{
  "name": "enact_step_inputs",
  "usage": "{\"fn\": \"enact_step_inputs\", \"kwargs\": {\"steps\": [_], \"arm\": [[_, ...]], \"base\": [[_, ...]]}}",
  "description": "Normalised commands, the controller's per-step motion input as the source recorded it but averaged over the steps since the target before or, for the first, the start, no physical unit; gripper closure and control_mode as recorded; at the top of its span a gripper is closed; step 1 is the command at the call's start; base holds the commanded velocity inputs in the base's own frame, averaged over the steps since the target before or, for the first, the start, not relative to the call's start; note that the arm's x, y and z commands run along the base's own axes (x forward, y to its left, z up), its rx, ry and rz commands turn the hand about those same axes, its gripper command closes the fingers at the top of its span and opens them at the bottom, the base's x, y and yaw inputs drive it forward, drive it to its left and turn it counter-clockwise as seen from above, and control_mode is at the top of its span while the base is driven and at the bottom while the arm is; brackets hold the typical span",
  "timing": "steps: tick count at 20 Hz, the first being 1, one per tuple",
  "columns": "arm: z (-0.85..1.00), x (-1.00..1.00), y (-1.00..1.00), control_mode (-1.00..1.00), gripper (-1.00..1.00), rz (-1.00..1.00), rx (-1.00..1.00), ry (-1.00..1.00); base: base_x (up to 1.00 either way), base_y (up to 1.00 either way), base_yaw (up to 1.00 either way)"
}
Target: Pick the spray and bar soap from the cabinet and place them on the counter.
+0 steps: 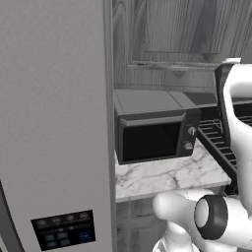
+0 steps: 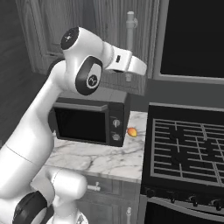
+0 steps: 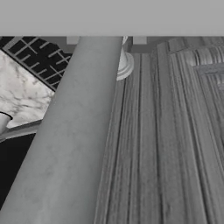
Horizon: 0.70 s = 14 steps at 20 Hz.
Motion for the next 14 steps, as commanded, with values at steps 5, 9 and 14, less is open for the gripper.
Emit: {"fn": "enact_step_inputs", "kwargs": {"steps": [5, 9, 14], "arm": [[-0.01, -0.43, 0.25, -1.00, 1.00, -0.09, 0.00, -0.01], [-0.05, -0.45, 0.20, -1.00, 1.00, -0.08, 0.03, -0.01], [-0.07, -0.44, 0.34, -1.00, 1.00, -0.05, 0.01, 0.00]], "base": [[0.00, 0.00, 0.00], [0.00, 0.00, 0.00], [0.00, 0.00, 0.00]]}}
